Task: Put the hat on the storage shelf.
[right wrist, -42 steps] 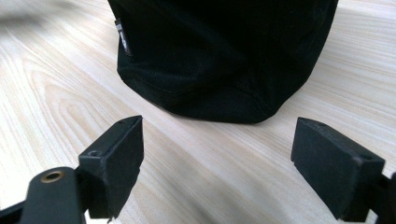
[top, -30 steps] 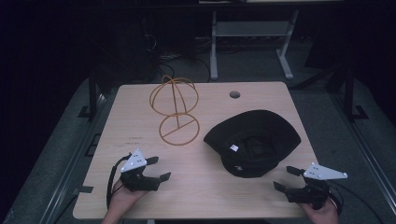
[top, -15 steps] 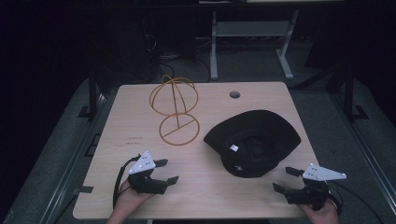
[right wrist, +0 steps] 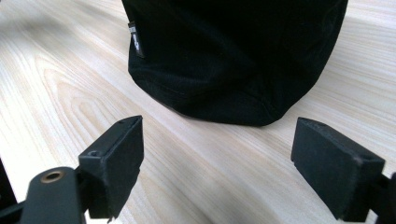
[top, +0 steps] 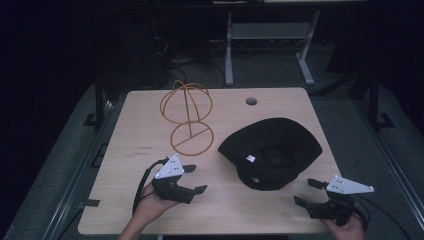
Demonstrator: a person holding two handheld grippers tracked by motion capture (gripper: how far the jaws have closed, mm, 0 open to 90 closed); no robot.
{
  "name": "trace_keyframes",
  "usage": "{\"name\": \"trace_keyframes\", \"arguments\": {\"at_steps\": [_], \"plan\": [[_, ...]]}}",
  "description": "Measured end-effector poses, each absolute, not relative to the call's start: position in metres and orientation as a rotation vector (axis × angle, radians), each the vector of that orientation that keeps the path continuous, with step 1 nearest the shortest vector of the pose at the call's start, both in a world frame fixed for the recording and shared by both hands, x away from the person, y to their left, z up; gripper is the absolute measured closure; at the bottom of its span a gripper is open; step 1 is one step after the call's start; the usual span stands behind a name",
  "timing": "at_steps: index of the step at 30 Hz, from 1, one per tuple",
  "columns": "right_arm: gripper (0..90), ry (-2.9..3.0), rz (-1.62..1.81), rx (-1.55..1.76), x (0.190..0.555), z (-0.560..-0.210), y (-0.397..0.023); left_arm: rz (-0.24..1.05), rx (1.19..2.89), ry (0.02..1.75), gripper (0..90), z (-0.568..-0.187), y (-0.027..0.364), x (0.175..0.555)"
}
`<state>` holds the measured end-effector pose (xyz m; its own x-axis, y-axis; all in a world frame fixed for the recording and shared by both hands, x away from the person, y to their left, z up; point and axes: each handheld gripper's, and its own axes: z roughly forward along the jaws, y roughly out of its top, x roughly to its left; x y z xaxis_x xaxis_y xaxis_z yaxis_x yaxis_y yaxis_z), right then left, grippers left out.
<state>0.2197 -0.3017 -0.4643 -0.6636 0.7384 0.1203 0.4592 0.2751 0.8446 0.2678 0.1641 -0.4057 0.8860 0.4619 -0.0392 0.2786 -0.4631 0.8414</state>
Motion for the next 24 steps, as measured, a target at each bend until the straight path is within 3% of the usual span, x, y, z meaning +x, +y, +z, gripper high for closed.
{"name": "trace_keyframes", "arguments": {"at_steps": [24], "plan": [[16.4, 2.268, 1.356, 1.082, 0.219, -0.464, -0.300, 0.206, 2.159, 0.320, 28.3, -0.361, 0.085, 0.288]]}}
